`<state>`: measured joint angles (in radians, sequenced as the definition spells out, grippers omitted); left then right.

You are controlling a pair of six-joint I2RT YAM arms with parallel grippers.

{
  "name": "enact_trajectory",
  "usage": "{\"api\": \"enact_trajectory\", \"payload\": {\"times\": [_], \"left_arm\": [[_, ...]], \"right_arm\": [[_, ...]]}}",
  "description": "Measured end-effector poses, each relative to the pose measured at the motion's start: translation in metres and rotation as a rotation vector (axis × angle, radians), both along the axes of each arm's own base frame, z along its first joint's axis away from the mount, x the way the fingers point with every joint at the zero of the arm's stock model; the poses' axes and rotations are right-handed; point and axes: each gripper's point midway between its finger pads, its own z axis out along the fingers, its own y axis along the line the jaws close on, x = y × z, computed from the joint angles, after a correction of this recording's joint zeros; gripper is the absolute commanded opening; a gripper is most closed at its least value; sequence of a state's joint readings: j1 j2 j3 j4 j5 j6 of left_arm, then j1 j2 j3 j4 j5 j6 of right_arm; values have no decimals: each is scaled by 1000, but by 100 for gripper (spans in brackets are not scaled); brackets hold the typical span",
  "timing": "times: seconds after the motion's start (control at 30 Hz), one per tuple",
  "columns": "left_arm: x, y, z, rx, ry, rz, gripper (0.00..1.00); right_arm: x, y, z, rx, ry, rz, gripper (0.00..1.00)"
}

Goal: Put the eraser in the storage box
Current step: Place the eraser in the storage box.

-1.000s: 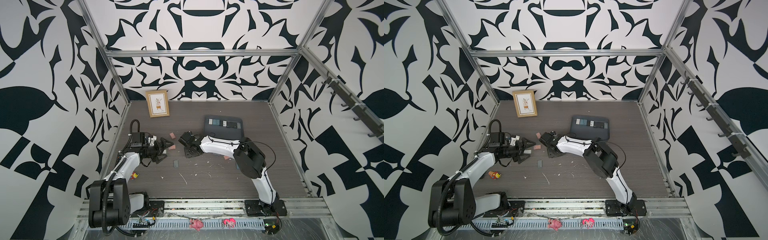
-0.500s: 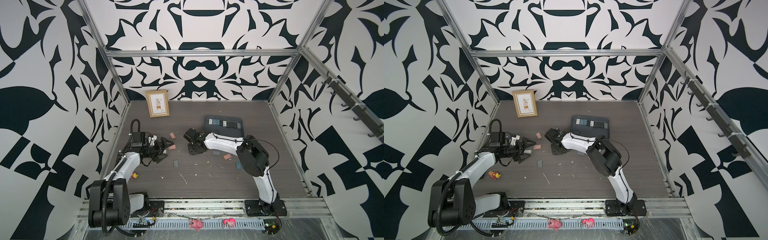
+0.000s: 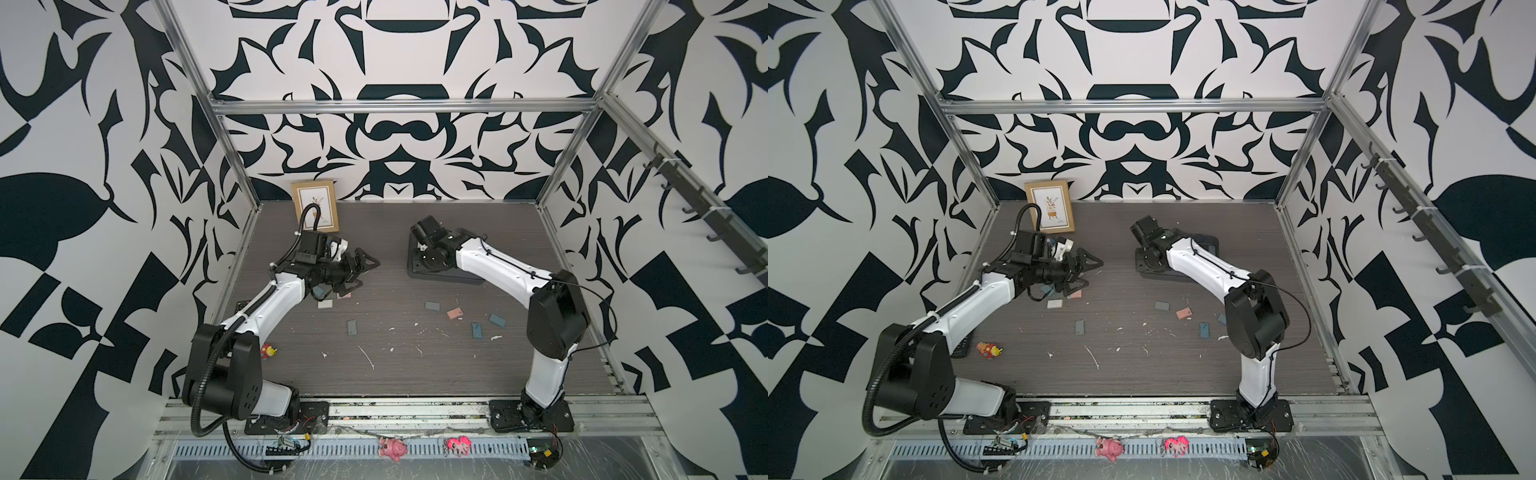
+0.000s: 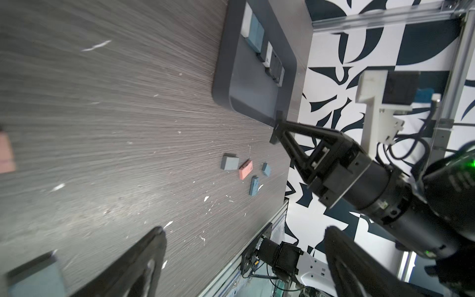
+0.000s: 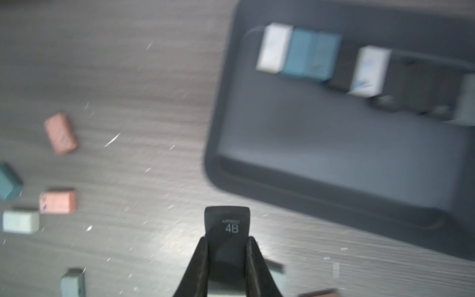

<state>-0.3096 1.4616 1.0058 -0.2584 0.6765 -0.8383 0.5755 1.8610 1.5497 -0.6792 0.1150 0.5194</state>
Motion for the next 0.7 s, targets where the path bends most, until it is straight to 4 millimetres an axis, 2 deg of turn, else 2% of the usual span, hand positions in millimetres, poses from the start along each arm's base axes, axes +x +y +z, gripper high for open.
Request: {"api": "enact_trajectory", "payload": {"times": [0.2,0.33,0.5,0.7], "left_arm": [[20,-59,22,-26,-38,-110,99],[28,-91,26,-34,-51,-165,99],[24,-111,11,-6,-48,-207,99],[20,-114,-7,24,-16,-224,99]], "right_arm": [[35,-87,-11,-48,29,-154,14],[49,-126,-26,-79,65,-218,14],[60,-139,-51,-107,114,-225,14],[62,-149,-78,-140,172,-225,15]]}}
